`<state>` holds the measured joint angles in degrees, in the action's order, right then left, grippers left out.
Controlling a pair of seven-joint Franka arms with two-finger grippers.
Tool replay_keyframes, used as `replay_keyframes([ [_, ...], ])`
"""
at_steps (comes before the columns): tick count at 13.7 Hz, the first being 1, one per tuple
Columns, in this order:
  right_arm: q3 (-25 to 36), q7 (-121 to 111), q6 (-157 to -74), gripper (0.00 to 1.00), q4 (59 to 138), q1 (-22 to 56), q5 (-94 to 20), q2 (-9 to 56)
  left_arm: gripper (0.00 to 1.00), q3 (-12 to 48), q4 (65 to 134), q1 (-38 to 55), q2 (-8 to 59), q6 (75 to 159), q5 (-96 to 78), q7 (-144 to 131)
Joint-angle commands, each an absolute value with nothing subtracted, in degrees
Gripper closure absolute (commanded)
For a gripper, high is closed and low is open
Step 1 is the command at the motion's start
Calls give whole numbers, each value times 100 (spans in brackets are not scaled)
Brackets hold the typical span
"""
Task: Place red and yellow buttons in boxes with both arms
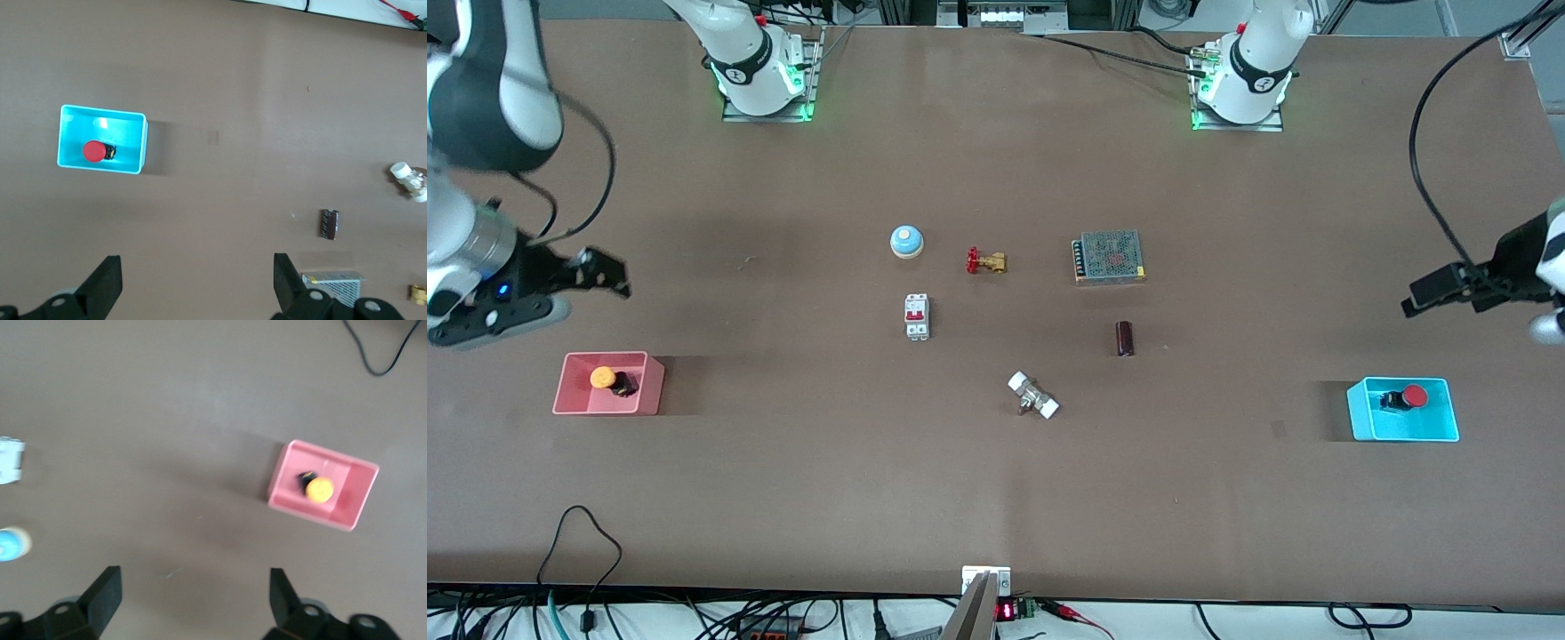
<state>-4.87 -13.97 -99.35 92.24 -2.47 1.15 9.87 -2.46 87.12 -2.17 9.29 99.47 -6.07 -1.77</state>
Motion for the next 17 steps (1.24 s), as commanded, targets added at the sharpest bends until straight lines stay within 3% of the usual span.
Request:
replay_keyframes([
  [1, 312, -994, -8846, 0, 8256, 741, 158, 1046, 0, 96, 8921, -589, 634, 9722, -650, -298],
  [2, 603, -854, -8807, 0, 8096, 1069, 254, 1020, 0, 123, 8860, -580, 615, 9460, -633, -508],
  [5, 703, -852, -8886, 0, 8173, 783, -219, 880, 0, 254, 8903, -589, 475, 9378, -396, -466],
  [7, 677, -748, -9008, 0, 9004, 817, -211, 346, 0, 255, 8912, -589, 466, 9256, -387, -413],
  [9, 668, -747, -9132, 0, 9298, 809, -202, 53, 0, 255, 8921, -598, 378, 9203, -239, -37],
  [17, 650, -729, -9114, 0, 9290, 1011, 44, 70, 0, 369, 8947, -589, 299, 9062, -62, -264],
])
